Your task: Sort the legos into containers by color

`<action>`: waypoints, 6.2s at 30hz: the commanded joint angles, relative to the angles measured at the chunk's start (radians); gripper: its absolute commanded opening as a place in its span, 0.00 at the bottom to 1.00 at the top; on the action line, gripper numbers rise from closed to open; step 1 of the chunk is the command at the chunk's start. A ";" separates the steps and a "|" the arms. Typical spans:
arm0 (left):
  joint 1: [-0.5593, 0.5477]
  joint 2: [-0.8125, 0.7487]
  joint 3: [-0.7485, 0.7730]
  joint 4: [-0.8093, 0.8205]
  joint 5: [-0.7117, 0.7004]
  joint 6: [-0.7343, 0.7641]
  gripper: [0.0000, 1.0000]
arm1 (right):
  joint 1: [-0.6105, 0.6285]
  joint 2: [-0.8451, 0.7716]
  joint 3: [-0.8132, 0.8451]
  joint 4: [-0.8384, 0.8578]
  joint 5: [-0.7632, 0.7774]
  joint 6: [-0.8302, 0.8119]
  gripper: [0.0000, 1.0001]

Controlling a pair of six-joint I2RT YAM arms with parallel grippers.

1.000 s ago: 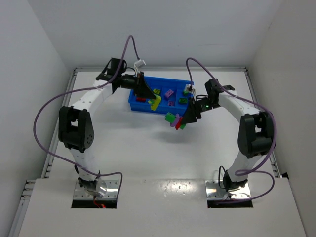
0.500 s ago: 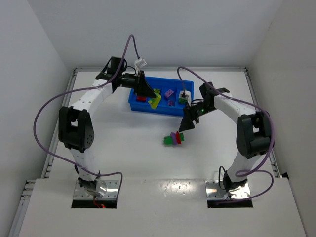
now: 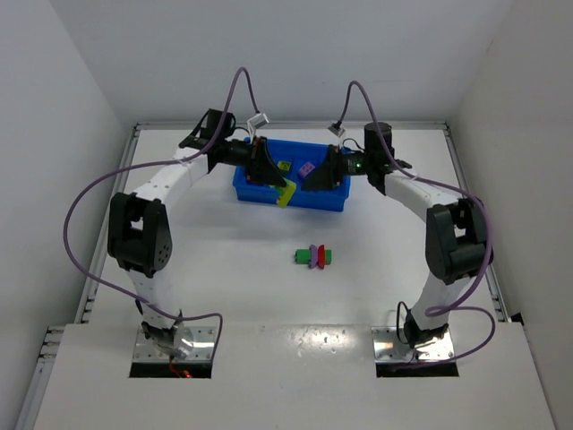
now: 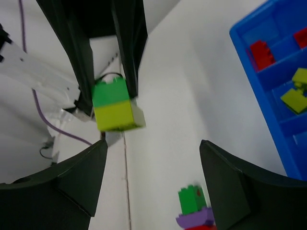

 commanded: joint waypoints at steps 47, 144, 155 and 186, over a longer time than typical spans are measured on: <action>0.147 -0.264 -0.126 0.174 -0.303 0.005 0.04 | 0.101 0.407 0.518 0.026 0.483 -0.072 0.00; 0.012 -0.509 -0.387 0.046 -0.889 0.151 1.00 | 0.358 -0.093 -0.232 -0.589 0.876 -1.085 0.69; 0.031 -0.490 -0.419 0.084 -0.834 0.160 1.00 | 0.367 -0.015 -0.202 -0.592 0.832 -1.057 0.04; -0.061 -0.127 -0.263 0.279 -0.217 -0.354 0.95 | 0.342 -0.375 -0.146 -0.404 0.931 -0.864 0.00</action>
